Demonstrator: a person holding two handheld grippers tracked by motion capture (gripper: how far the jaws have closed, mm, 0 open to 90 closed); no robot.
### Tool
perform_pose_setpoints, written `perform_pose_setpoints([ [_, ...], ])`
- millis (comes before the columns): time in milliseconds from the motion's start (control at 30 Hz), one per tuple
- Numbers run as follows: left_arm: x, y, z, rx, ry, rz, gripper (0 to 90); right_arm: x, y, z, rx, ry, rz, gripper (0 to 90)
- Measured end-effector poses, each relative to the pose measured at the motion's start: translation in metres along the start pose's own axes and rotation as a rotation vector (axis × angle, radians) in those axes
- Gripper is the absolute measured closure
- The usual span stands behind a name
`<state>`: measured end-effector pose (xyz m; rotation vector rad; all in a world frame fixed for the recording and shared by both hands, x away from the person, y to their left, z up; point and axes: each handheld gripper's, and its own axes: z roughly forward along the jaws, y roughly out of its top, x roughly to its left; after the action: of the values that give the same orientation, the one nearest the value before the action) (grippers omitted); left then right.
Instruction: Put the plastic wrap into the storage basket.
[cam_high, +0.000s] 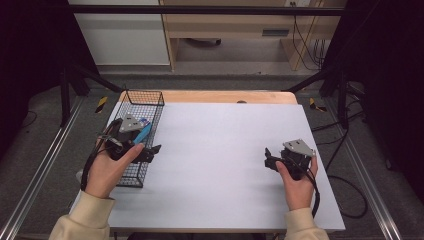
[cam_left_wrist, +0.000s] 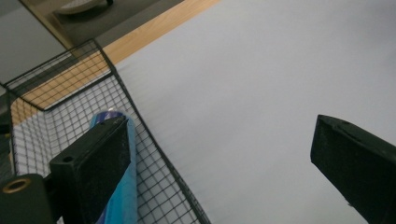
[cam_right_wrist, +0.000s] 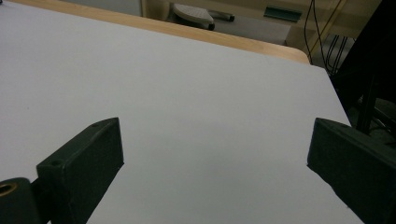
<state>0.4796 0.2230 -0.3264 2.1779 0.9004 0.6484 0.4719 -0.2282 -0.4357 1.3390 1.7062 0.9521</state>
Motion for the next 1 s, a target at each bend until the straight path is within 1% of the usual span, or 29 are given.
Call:
perform_pose_setpoints([
  [33,-0.002,0.000,0.002,-0.005,-0.018,-0.009,5.1,0.000,0.000,-0.001,-0.001,0.000,-0.012,3.9],
  [67,-0.004,0.001,0.004,-0.020,-0.032,-0.004,5.0,0.001,0.000,-0.002,-0.001,-0.001,-0.017,3.9],
  [133,-0.007,0.002,0.007,-0.042,-0.043,0.003,5.0,0.002,-0.001,-0.005,0.004,-0.002,-0.023,3.7],
  [200,-0.011,0.002,0.013,-0.056,-0.061,0.024,5.0,0.002,-0.003,-0.008,0.007,-0.002,-0.028,3.5],
  [233,-0.012,0.001,0.019,-0.051,-0.062,0.039,5.1,0.002,-0.004,-0.010,0.008,-0.003,-0.031,3.3],
  [300,-0.015,-0.001,0.025,-0.054,-0.069,0.052,5.7,0.002,-0.008,-0.013,0.010,-0.007,-0.037,3.3],
  [400,-0.021,-0.004,0.033,-0.072,-0.089,0.068,5.6,0.002,-0.012,-0.017,0.021,-0.008,-0.046,3.4],
  [467,-0.028,-0.006,0.038,-0.093,-0.116,0.069,5.4,0.002,-0.015,-0.020,0.025,-0.007,-0.046,3.3],
  [567,-0.036,-0.008,0.043,-0.106,-0.128,0.094,5.4,0.001,-0.017,-0.024,0.024,-0.008,-0.045,3.3],
  [633,-0.042,-0.007,0.047,-0.129,-0.136,0.091,5.1,-0.001,-0.017,-0.027,0.022,-0.012,-0.048,3.3],
  [733,-0.052,-0.007,0.052,-0.164,-0.146,0.092,4.9,-0.003,-0.019,-0.030,0.018,-0.011,-0.045,3.3],
  [800,-0.059,-0.011,0.060,-0.181,-0.158,0.086,4.9,-0.004,-0.022,-0.031,0.024,-0.004,-0.039,3.4],
  [900,-0.069,-0.019,0.073,-0.175,-0.190,0.086,4.9,-0.006,-0.026,-0.031,0.028,0.014,-0.008,3.5],
  [933,-0.075,-0.023,0.078,-0.177,-0.198,0.089,4.9,-0.007,-0.028,-0.032,0.029,0.020,-0.002,3.5],
  [1000,-0.080,-0.031,0.085,-0.181,-0.219,0.097,4.9,-0.009,-0.031,-0.032,0.030,0.029,0.019,3.6],
])
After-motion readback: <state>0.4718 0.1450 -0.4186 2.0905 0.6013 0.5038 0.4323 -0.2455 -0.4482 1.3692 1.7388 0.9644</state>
